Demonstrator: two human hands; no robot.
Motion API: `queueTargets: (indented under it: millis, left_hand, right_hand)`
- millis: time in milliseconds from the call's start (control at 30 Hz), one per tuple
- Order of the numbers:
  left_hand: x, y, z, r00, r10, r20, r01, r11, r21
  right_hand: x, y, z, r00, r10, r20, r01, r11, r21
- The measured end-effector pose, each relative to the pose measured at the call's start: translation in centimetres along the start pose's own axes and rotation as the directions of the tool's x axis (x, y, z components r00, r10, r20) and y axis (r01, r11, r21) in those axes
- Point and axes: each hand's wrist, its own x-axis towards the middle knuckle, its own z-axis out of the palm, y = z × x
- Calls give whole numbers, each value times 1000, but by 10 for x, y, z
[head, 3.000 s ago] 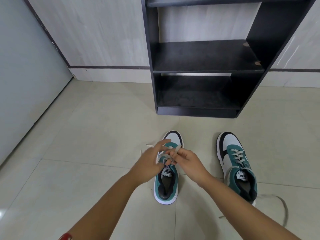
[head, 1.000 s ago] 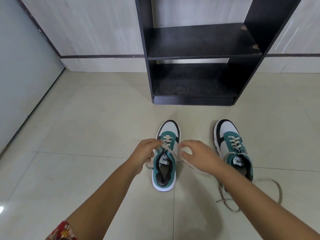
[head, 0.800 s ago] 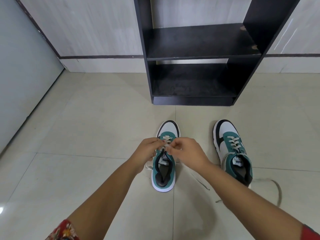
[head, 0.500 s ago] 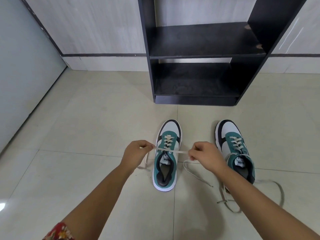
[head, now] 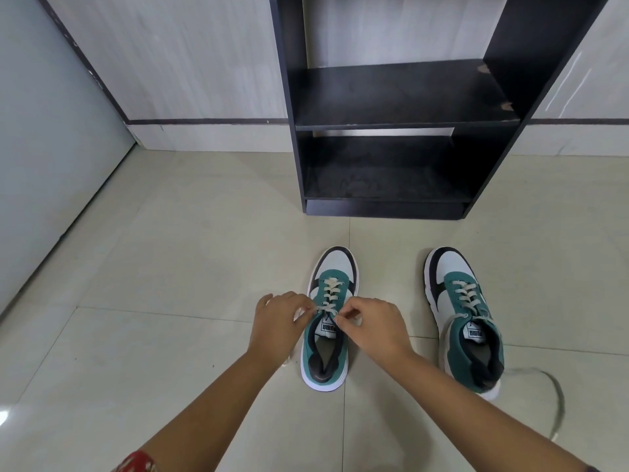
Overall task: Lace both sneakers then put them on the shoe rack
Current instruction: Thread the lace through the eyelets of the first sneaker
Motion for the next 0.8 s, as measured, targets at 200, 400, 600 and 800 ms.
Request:
queueTargets:
  millis: [200,400,600,800]
  left_hand:
    - [-4,2,0,997,32,-65,-20,983,181]
    - [-6,-3,3,999,6,-49,6,970,243]
    - [-6,-3,7,997,-74,7,72,984,165]
    - [-8,-5,7,995,-99,1,98,989,115]
  right_hand:
    - [1,6,2,997,46,55,-46,999,5]
    - [-3,17,4,987,129,95,-133,991,36]
    - [-5,22,8,974,192,124,-209,966,151]
    - [-7,20,11,963,226,146,-261,919,296]
